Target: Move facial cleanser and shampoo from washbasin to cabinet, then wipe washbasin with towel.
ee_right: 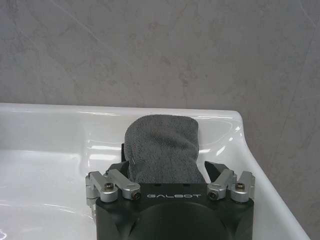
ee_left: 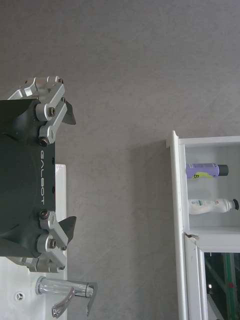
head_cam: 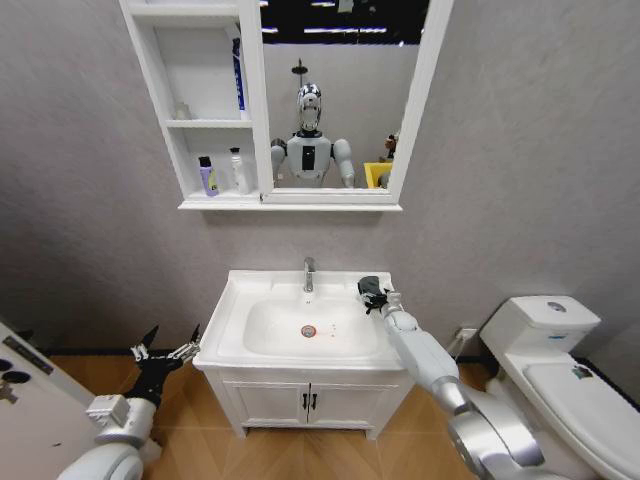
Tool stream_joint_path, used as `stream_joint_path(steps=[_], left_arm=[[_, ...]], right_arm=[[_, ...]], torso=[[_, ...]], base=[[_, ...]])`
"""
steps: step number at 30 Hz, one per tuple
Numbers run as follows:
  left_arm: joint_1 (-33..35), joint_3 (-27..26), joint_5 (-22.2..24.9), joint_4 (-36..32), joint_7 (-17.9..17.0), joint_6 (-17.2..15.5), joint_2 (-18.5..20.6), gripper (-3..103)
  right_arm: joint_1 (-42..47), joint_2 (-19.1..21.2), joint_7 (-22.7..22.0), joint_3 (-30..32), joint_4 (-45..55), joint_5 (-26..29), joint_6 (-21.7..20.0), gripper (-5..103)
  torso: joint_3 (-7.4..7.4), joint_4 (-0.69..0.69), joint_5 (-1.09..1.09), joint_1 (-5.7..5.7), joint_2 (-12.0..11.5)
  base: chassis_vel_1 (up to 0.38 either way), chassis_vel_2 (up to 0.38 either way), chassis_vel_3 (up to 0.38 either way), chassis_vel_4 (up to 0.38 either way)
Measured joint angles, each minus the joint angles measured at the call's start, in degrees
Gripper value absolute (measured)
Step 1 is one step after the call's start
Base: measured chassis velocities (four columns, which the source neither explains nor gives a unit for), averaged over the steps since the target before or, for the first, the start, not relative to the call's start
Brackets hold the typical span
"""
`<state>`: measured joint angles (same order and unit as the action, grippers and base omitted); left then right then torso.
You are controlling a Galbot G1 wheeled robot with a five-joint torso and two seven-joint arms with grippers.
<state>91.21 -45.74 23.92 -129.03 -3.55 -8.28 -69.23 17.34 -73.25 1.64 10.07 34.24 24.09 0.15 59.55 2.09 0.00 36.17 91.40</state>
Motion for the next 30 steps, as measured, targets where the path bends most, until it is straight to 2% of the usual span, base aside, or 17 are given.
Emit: stream_joint_path(steps=[1,2,5,6,8,10,11,14,16,17,20,24,27,28,30], left_arm=[[0.0,0.0,0.0,0.0,0.0,0.0,0.0,100],[0.0,0.0,0.0,0.0,0.0,0.0,0.0,100],[0.0,0.0,0.0,0.0,0.0,0.0,0.0,100],[0.0,0.0,0.0,0.0,0.0,0.0,0.0,100],[0.0,0.0,0.0,0.0,0.0,0.0,0.0,100],[0.0,0.0,0.0,0.0,0.0,0.0,0.0,100],[0.0,0.0,0.0,0.0,0.0,0.0,0.0,100],[0.0,0.0,0.0,0.0,0.0,0.0,0.0,100],[0.0,0.0,0.0,0.0,0.0,0.0,0.0,100],[0.0,0.0,0.0,0.0,0.0,0.0,0.0,100],[0.0,0.0,0.0,0.0,0.0,0.0,0.0,100],[0.0,0.0,0.0,0.0,0.0,0.0,0.0,100],[0.0,0.0,0.0,0.0,0.0,0.0,0.0,100],[0.0,0.0,0.0,0.0,0.0,0.0,0.0,100],[0.0,0.0,0.0,0.0,0.0,0.0,0.0,100]], right_arm=[[0.0,-0.01,0.05,0.03,0.07,0.37,-0.36,81],[0.0,-0.01,0.05,0.03,0.07,0.37,-0.36,81],[0.13,-0.04,0.02,0.05,0.18,0.88,-0.89,65],[0.13,-0.04,0.02,0.05,0.18,0.88,-0.89,65],[0.73,-0.03,-0.04,0.09,0.55,0.88,-0.96,54],[0.8,-0.02,-0.05,0.1,0.59,0.88,-0.97,54],[1.1,0.05,-0.08,0.12,0.83,0.88,-1.07,43],[1.33,0.12,-0.11,0.14,1.08,0.88,-1.16,37],[1.88,0.28,-0.26,0.38,2.04,1.06,-1.54,27],[1.88,0.28,-0.26,0.38,2.04,1.06,-1.54,27],[3.54,0.91,-0.63,0.37,4.81,1.49,-1.89,11],[5.47,1.6,-1.59,0.27,8.33,2.4,-2.7,5],[9.41,3.12,-4.1,-0.11,18.03,4.28,-5.21,5],[9.41,3.12,-4.1,-0.11,18.03,4.28,-5.21,5],[12.48,3.61,-6.78,-0.46,25.69,4.58,-6.45,5]], torso=[[0.0,0.0,0.0,0.0,0.0],[0.0,0.0,0.0,0.0,0.0],[0.0,0.0,0.0,0.0,0.0],[0.0,0.0,0.0,0.0,0.0],[0.0,0.0,0.0,0.0,0.0],[0.0,0.0,0.0,0.0,0.0],[-0.01,0.0,0.0,0.0,0.0],[0.0,0.0,-0.01,0.0,0.0],[0.0,0.0,0.0,0.0,0.0],[0.0,0.0,0.0,0.0,0.0],[0.0,0.0,0.01,0.0,0.0],[0.0,0.0,0.01,0.0,0.0],[0.0,0.0,0.0,0.0,0.0],[0.0,0.0,0.0,0.0,0.0],[0.0,-0.01,0.0,0.0,0.0]], base=[[0.0,0.0,0.0,0.0],[0.0,0.0,0.0,0.0],[0.0,0.0,0.0,0.0],[0.0,0.0,0.0,0.0],[0.0,0.0,0.0,0.0],[0.0,0.0,0.0,0.0],[0.0,0.0,0.0,0.0],[0.0,0.0,0.0,0.0],[0.0,0.0,0.0,0.0],[0.0,0.0,0.0,0.0],[0.0,0.0,0.0,0.0],[0.0,0.0,0.0,0.0],[0.0,0.0,0.0,0.0],[0.0,0.0,0.0,0.0],[0.0,0.0,0.0,0.0]])
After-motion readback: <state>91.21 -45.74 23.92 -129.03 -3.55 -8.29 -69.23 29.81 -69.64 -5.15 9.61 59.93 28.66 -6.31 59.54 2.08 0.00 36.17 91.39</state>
